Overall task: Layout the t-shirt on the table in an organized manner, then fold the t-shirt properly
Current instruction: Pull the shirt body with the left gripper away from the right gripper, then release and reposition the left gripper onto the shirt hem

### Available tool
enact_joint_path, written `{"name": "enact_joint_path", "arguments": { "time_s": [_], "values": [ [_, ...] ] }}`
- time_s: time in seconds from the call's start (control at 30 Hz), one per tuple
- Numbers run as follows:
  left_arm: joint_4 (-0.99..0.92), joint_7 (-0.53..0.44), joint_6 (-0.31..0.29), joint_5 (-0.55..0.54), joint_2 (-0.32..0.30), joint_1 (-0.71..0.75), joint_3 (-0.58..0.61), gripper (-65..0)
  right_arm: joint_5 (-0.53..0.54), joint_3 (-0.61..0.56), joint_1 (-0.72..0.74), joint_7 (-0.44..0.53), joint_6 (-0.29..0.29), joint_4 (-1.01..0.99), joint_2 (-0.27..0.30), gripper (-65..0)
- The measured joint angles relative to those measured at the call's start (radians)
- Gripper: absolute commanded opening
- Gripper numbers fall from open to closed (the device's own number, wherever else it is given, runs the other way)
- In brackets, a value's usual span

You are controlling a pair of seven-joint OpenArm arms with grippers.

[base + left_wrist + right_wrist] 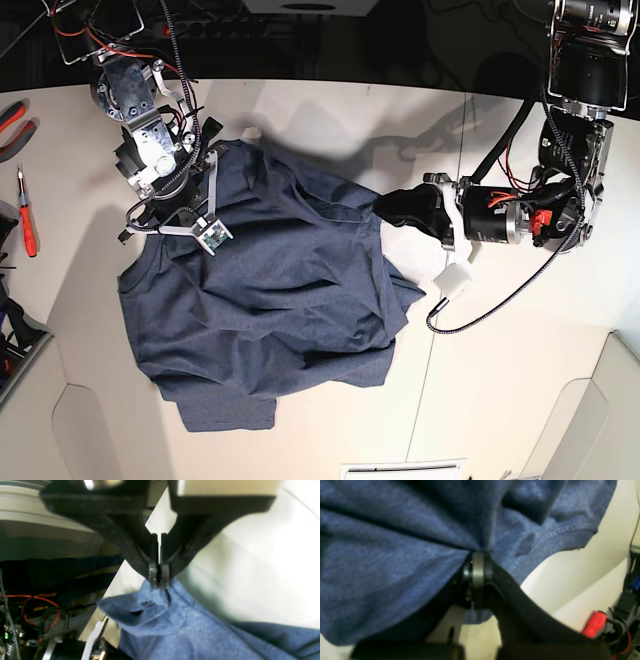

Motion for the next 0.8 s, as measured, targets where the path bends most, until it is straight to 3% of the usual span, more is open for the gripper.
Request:
{"name": "enact_joint_path", "arguments": {
  "time_s": [0.27, 0.5, 0.63, 0.8],
  "values": [
    [0.0, 0.0, 0.0, 0.009, 0.003, 0.003, 0.0, -65.0, 0.107, 0.003, -0.024, -0.081, 0.031, 0.143, 0.084, -65.0],
    [0.001, 0.027, 0.0, 0.014, 0.002, 0.044, 0.0, -65.0, 0.138, 0.002, -0.032, -0.143, 0.046, 0.288, 0.082, -65.0],
    [0.001, 0.029, 0.0, 0.015, 0.003, 0.049, 0.0, -48.6, 0.138, 0.004, -0.032, -0.146, -0.027, 0.299, 0.082, -65.0],
    [0.001, 0.003, 0.0, 0.014, 0.002, 0.049, 0.0, -48.2, 0.122, 0.043, -0.032, -0.145, -0.058, 0.299, 0.082, -65.0]
  ]
}}
